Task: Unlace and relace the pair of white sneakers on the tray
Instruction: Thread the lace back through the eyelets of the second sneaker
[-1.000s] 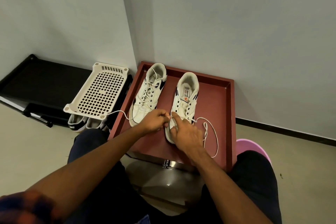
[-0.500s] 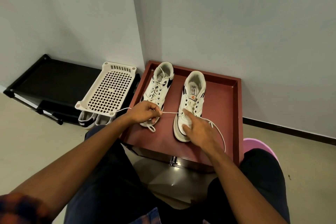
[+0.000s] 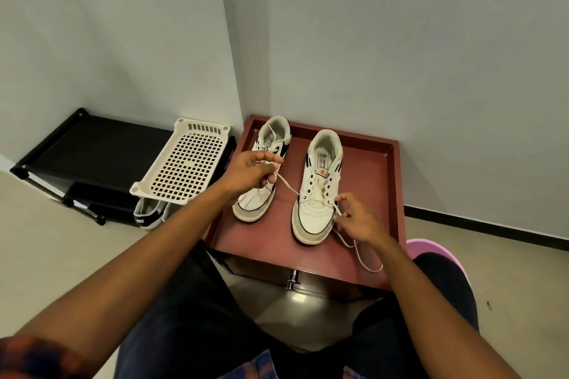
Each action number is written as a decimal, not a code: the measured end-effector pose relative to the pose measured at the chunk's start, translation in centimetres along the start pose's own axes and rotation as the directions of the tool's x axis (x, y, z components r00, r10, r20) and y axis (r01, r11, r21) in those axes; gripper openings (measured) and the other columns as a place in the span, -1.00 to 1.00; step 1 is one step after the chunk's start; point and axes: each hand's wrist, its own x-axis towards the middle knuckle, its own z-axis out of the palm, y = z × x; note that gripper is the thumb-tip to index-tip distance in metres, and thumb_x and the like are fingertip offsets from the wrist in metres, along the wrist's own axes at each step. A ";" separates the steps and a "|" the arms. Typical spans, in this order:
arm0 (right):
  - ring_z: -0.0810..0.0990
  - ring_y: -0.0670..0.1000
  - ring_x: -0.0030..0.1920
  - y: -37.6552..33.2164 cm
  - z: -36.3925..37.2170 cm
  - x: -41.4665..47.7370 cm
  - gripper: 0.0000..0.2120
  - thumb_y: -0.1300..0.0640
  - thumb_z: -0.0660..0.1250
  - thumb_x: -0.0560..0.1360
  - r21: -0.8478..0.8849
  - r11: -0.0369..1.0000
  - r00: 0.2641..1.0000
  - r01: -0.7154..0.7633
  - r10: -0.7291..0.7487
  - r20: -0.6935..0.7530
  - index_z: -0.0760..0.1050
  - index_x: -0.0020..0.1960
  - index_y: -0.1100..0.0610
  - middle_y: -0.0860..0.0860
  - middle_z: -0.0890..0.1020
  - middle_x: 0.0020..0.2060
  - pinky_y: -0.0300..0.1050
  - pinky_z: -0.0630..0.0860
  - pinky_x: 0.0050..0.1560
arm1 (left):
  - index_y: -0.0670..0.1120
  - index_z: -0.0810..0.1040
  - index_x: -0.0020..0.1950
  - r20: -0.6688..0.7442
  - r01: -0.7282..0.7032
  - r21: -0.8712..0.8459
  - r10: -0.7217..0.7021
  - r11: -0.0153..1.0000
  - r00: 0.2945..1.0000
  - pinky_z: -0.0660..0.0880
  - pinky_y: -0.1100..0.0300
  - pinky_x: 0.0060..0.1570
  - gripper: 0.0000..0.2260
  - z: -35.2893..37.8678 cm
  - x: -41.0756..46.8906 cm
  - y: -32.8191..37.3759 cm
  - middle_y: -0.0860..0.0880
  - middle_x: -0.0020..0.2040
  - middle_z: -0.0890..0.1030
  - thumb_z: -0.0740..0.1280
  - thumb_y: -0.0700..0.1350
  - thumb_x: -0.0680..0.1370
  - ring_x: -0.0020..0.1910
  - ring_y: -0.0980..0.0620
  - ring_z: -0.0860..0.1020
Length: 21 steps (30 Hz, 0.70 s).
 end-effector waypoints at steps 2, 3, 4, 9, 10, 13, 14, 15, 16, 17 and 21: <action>0.45 -0.13 -0.52 -0.9 -1.4 -0.4 -0.75 0.24 0.40 0.55 0.111 0.994 0.994 0.007 -0.018 0.105 0.54 0.16 -0.03 0.13 0.70 -0.32 -0.19 0.36 -0.40 | -0.16 0.66 0.05 0.017 0.029 -0.068 -0.028 0.997 0.999 0.36 0.31 -0.38 -0.87 -0.2 -0.1 1.0 -0.01 -0.35 0.60 0.31 -0.22 0.62 -0.45 0.16 0.41; 0.48 -0.08 -0.48 -1.6 -2.3 -0.9 -0.80 0.28 0.41 0.55 0.185 0.983 0.990 0.019 -0.045 0.137 0.59 0.12 0.04 0.20 0.71 -0.30 -0.19 0.38 -0.35 | -0.16 0.67 0.05 0.036 0.040 -0.104 -0.037 0.994 0.999 0.36 0.30 -0.37 -0.86 -0.3 -0.3 1.7 -0.02 -0.31 0.61 0.30 -0.22 0.62 -0.43 0.15 0.41; 0.53 0.00 -0.41 -2.4 -3.0 -1.2 -0.84 0.30 0.41 0.54 0.254 0.967 0.985 0.035 -0.077 0.155 0.64 0.07 0.11 0.22 0.71 -0.29 -0.14 0.43 -0.27 | -0.17 0.67 0.06 0.052 0.051 -0.145 -0.044 0.988 0.998 0.36 0.29 -0.36 -0.85 -0.4 -0.4 2.3 -0.04 -0.27 0.63 0.30 -0.21 0.62 -0.41 0.15 0.41; 0.55 -0.08 -0.37 -6.8 -6.6 -3.1 -0.86 0.35 0.38 0.55 0.474 0.868 0.976 0.144 -0.203 0.075 0.68 0.03 0.20 0.13 0.73 -0.27 -0.27 0.40 -0.27 | -0.20 0.64 0.15 0.120 0.077 -0.213 -0.052 0.974 0.991 0.43 0.31 -0.33 -0.81 0.2 -1.1 5.8 -0.07 -0.13 0.69 0.27 -0.18 0.63 -0.35 0.15 0.50; 0.48 -0.08 -0.38 -7.7 -7.2 -3.6 -0.86 0.33 0.38 0.55 0.511 0.844 0.974 0.163 -0.219 0.051 0.68 0.03 0.18 0.12 0.73 -0.27 -0.26 0.31 -0.32 | -0.19 0.64 0.13 0.134 0.076 -0.230 -0.046 0.970 0.990 0.46 0.32 -0.32 -0.81 0.4 -1.4 6.6 -0.07 -0.13 0.69 0.26 -0.18 0.64 -0.33 0.14 0.52; 0.56 -0.05 -0.25 -9.7 -8.5 -4.4 -0.86 0.32 0.35 0.55 0.643 0.735 0.967 0.216 -0.250 -0.039 0.66 0.01 0.16 0.07 0.74 -0.26 -0.17 0.31 -0.23 | -0.19 0.63 0.10 0.184 0.081 -0.340 -0.018 0.937 0.983 0.52 0.31 -0.32 -0.80 0.9 -1.9 9.0 -0.09 -0.13 0.68 0.22 -0.21 0.63 -0.31 0.11 0.57; 0.61 -0.03 -0.21 -10.3 -8.8 -4.6 -0.85 0.33 0.33 0.56 0.684 0.694 0.966 0.223 -0.250 -0.062 0.65 0.01 0.17 0.06 0.74 -0.26 -0.17 0.36 -0.20 | -0.19 0.62 0.10 0.195 0.075 -0.351 -0.006 0.933 0.981 0.54 0.30 -0.31 -0.80 1.1 -2.2 9.6 -0.10 -0.13 0.68 0.22 -0.22 0.63 -0.30 0.10 0.58; 0.65 -0.03 -0.19 -11.1 -9.1 -5.0 -0.84 0.33 0.30 0.55 0.724 0.648 0.962 0.234 -0.260 -0.079 0.64 0.01 0.18 0.06 0.74 -0.24 -0.16 0.42 -0.17 | -0.19 0.62 0.11 0.200 0.061 -0.349 0.010 0.935 0.980 0.55 0.29 -0.28 -0.80 1.2 -2.5 10.3 -0.11 -0.11 0.68 0.22 -0.22 0.63 -0.27 0.09 0.60; 0.68 -0.02 -0.18 -11.7 -9.5 -5.2 -0.85 0.32 0.30 0.53 0.748 0.619 0.961 0.239 -0.262 -0.090 0.63 0.01 0.19 0.07 0.74 -0.21 -0.15 0.47 -0.15 | -0.18 0.62 0.13 0.198 0.046 -0.344 0.024 0.938 0.980 0.57 0.28 -0.25 -0.80 1.3 -2.7 10.9 -0.11 -0.09 0.69 0.22 -0.22 0.63 -0.24 0.07 0.62; 0.69 0.00 -0.16 -12.3 -9.9 -5.4 -0.83 0.29 0.31 0.49 0.776 0.583 0.957 0.239 -0.276 -0.088 0.62 0.03 0.20 0.09 0.75 -0.16 -0.15 0.52 -0.14 | -0.18 0.61 0.15 0.195 0.034 -0.342 0.035 0.939 0.980 0.57 0.25 -0.21 -0.79 1.5 -2.8 11.5 -0.12 -0.06 0.69 0.22 -0.22 0.62 -0.20 0.05 0.63; 0.72 0.04 -0.17 -14.1 -10.7 -6.3 -0.61 0.27 0.24 0.30 0.803 0.545 0.946 0.241 -0.316 -0.069 0.62 0.10 0.21 0.15 0.74 -0.01 -0.20 0.52 -0.21 | -0.20 0.57 0.24 0.195 -0.004 -0.324 0.071 0.946 0.978 0.59 0.19 -0.12 -0.71 2.0 -3.8 13.9 -0.17 0.07 0.69 0.16 -0.27 0.59 -0.06 -0.04 0.67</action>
